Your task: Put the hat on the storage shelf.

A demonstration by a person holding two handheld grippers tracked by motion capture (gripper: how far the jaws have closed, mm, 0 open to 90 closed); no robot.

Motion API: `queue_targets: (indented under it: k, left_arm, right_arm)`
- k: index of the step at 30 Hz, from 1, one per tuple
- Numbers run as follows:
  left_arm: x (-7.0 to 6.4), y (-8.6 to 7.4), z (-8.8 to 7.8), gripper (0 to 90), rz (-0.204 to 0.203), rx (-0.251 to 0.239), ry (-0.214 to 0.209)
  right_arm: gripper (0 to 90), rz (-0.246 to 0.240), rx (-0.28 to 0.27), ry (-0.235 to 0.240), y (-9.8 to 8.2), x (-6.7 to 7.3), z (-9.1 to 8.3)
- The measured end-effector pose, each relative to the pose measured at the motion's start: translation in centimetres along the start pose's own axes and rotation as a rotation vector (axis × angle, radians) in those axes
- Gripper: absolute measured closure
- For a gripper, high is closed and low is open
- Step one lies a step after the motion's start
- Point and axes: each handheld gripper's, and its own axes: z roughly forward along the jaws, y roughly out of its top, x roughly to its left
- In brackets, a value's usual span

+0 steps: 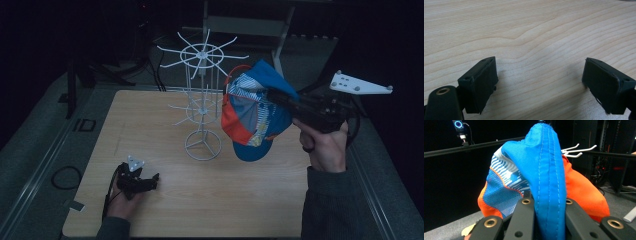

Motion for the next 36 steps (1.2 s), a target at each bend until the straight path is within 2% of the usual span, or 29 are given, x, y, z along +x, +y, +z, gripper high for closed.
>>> queue_targets:
  k: [5, 11, 15, 22, 24, 29, 33, 36]
  left_arm:
    - [0.0, 0.0, 0.0, 13.3, 0.000, 0.000, 0.000]
    - [0.0, 0.0, 0.0, 13.3, 0.000, 0.001, 0.000]
    - [0.0, 0.0, 0.0, 13.3, 0.000, -0.002, 0.001]
    - [0.0, 0.0, 0.0, 13.3, 0.000, -0.001, 0.002]
    - [0.0, 0.0, 0.0, 13.3, 0.000, -0.001, 0.002]
    - [0.0, 0.0, 0.0, 13.3, 0.001, 0.001, 0.001]
    - [0.0, 0.0, 0.0, 13.3, -0.001, 0.001, 0.000]
    - [0.0, 0.0, 0.0, 13.3, 0.000, 0.002, -0.001]
  right_arm:
    - [87.8, -0.007, 0.012, -0.002, 0.0, 0.1, 1.2]
    - [87.8, 0.020, 0.006, 0.015, -0.2, -0.3, 2.2]
    - [87.7, 0.018, 0.030, 0.018, -0.7, -0.4, 3.8]
    - [87.4, 0.019, 0.055, 0.013, -1.1, -0.7, 5.3]
    - [86.6, 0.025, 0.072, 0.012, -1.3, -0.8, 5.8]
    - [84.9, 0.010, 0.145, -0.029, -2.1, -1.0, 7.3]
    - [82.0, 0.009, 0.177, -0.044, -2.7, -1.2, 7.9]
    - [73.8, 0.019, 0.194, -0.040, -3.1, -1.5, 8.0]
